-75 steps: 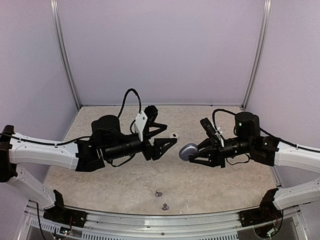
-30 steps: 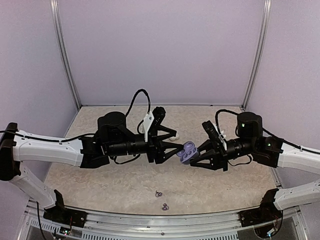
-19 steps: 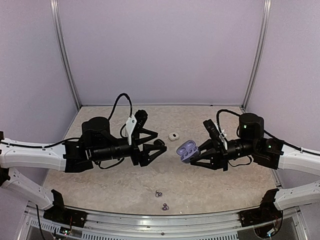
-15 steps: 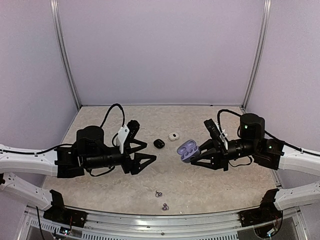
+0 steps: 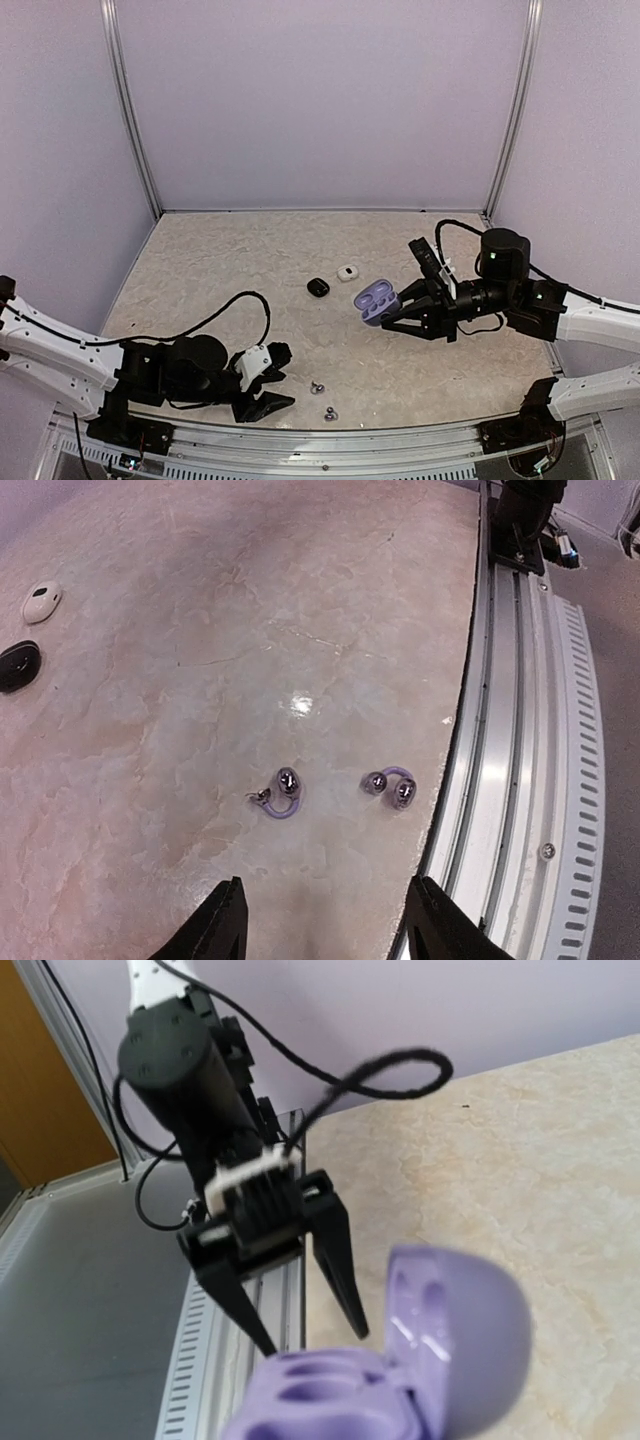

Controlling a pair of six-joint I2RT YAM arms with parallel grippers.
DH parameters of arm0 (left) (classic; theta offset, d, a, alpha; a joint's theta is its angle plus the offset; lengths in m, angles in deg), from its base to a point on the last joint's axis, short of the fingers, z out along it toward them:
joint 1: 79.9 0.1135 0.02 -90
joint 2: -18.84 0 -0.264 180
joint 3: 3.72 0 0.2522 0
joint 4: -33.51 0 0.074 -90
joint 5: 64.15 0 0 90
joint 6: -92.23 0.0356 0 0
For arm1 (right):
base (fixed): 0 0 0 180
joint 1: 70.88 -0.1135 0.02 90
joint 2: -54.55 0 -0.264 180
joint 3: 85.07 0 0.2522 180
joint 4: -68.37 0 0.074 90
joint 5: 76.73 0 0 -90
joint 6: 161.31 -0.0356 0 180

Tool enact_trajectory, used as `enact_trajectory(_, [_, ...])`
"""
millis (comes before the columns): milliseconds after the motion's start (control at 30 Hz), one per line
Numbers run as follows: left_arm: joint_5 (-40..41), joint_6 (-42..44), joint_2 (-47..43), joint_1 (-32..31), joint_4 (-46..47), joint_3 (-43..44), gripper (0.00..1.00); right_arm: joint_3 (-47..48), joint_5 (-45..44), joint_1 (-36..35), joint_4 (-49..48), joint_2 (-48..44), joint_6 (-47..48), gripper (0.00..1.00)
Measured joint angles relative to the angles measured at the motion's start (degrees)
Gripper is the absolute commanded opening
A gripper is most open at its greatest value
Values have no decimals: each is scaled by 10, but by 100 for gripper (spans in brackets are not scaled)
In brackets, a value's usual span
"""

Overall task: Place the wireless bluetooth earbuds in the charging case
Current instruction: Adjust the left earbud at the center of the board.

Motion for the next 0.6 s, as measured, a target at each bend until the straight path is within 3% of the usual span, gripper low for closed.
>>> enact_trajectory(367, [38,137,221,-1,55,64,52,-7,3,3,-5,0,-9,7])
enact_trajectory(600, [37,155,280,14,83,96,51,-7,2,4,-5,0,-8,7])
